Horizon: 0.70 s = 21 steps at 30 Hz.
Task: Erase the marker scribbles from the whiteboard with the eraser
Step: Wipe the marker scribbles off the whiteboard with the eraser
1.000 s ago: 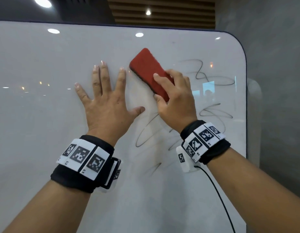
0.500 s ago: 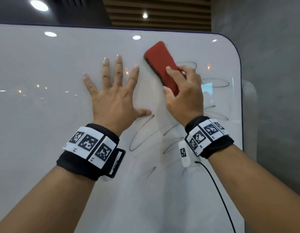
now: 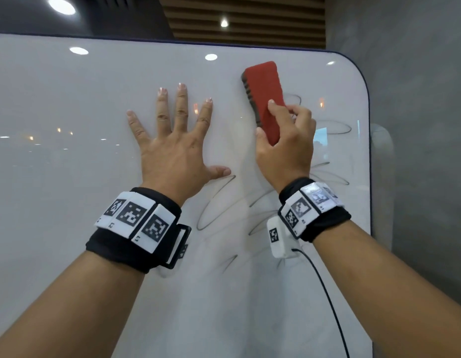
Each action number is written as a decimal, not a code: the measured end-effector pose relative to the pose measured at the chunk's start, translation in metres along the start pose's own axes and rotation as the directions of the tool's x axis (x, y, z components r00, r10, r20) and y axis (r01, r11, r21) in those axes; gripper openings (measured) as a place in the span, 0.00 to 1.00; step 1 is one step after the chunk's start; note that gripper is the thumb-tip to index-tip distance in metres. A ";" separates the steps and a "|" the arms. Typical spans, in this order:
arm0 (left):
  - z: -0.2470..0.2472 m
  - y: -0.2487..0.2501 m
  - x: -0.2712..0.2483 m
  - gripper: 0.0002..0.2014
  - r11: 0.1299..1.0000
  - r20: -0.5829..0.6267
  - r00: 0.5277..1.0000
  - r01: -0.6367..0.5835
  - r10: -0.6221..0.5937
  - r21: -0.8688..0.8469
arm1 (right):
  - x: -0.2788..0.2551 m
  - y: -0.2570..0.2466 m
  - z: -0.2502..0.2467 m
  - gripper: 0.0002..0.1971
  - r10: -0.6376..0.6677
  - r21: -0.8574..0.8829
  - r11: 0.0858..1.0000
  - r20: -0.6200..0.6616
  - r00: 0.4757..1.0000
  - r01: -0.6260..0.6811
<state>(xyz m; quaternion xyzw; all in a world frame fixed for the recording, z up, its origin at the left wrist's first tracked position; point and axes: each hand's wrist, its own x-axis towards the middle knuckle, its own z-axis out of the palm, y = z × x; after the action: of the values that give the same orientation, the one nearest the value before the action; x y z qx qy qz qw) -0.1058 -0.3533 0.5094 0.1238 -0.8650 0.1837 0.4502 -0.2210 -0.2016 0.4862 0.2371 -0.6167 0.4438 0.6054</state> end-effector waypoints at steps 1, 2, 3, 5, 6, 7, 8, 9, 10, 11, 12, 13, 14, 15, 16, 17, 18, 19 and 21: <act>0.000 0.000 0.000 0.58 1.000 -0.001 1.000 -0.001 0.001 -0.001 | -0.007 -0.004 0.001 0.24 -0.021 0.000 1.000 0.011 1.000 0.021; 0.001 0.000 0.000 0.58 1.000 -0.003 1.000 -0.002 0.002 -0.001 | -0.014 -0.007 0.001 0.24 -0.065 -0.003 0.998 0.034 0.997 0.065; 0.001 0.000 0.000 0.58 1.000 -0.006 1.000 -0.003 0.003 -0.001 | -0.019 -0.007 -0.002 0.24 -0.120 -0.006 0.993 0.071 0.990 0.120; 0.001 0.000 -0.001 0.58 1.000 -0.009 1.000 -0.003 0.003 -0.003 | -0.018 -0.001 -0.010 0.25 -0.210 -0.020 0.976 0.145 0.967 0.215; 0.001 0.000 -0.001 0.58 1.000 -0.011 1.000 -0.003 0.003 -0.007 | -0.012 0.005 -0.014 0.24 -0.232 -0.039 0.970 0.156 0.960 0.241; 0.001 0.000 -0.001 0.58 1.000 -0.010 1.000 -0.002 0.002 -0.010 | -0.005 0.011 -0.016 0.24 -0.225 -0.058 0.970 0.146 0.963 0.235; 0.001 0.001 -0.001 0.58 1.000 -0.007 1.000 -0.002 0.002 -0.012 | 0.003 0.017 -0.018 0.24 -0.178 -0.069 0.980 0.120 0.977 0.187; 0.000 0.001 -0.001 0.58 1.000 -0.002 1.000 -0.003 0.003 -0.011 | 0.011 0.021 -0.019 0.24 -0.102 -0.064 0.992 0.086 0.991 0.108; 0.000 0.001 -0.001 0.58 1.000 0.001 1.000 -0.003 0.003 -0.010 | 0.014 0.022 -0.018 0.24 -0.027 -0.053 0.998 0.058 0.998 0.030; 0.000 0.001 -0.002 0.58 1.000 0.000 1.000 -0.003 0.003 -0.011 | 0.014 0.019 -0.015 0.24 0.019 -0.047 0.999 0.043 0.999 -0.017; 0.000 0.002 -0.002 0.58 1.000 -0.003 1.000 -0.003 0.003 -0.014 | 0.010 0.014 -0.013 0.24 0.026 -0.050 0.998 0.044 0.999 -0.024; 0.000 0.002 -0.002 0.58 1.000 -0.007 1.000 -0.002 0.002 -0.017 | 0.003 0.008 -0.011 0.24 -0.004 -0.048 0.999 0.060 0.998 0.006; 0.000 0.002 -0.002 0.58 1.000 -0.012 1.000 -0.001 0.001 -0.020 | -0.004 0.002 -0.010 0.24 -0.062 -0.044 0.997 0.083 0.995 0.066; 0.000 0.002 -0.002 0.58 1.000 -0.017 1.000 -0.002 0.001 -0.022 | -0.011 0.000 -0.011 0.24 -0.127 -0.041 0.990 0.117 0.985 0.132; 0.000 0.002 -0.002 0.58 1.000 -0.023 1.000 -0.003 0.002 -0.021 | -0.014 0.001 -0.013 0.24 -0.181 -0.044 0.981 0.154 0.971 0.190; 0.001 0.001 -0.002 0.58 1.000 -0.027 1.000 -0.003 0.003 -0.019 | -0.013 0.004 -0.016 0.24 -0.217 -0.050 0.972 0.181 0.959 0.230; 0.002 0.001 -0.002 0.58 1.000 -0.029 1.000 -0.004 0.003 -0.019 | -0.008 0.009 -0.018 0.24 -0.234 -0.064 0.966 0.187 0.954 0.249; 0.001 0.001 -0.002 0.58 1.000 -0.027 1.000 -0.003 0.002 -0.019 | -0.002 0.014 -0.020 0.24 -0.219 -0.079 0.969 0.176 0.960 0.236; 0.001 0.002 -0.002 0.57 1.000 -0.019 1.000 0.000 0.000 -0.012 | 0.009 0.021 -0.021 0.24 -0.072 -0.092 0.992 0.126 0.989 0.084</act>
<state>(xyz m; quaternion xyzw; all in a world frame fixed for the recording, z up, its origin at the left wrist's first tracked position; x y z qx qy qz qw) -0.1056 -0.3519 0.5068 0.1193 -0.8618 0.1798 0.4591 -0.2288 -0.1709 0.4868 0.2579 -0.6639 0.3738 0.5941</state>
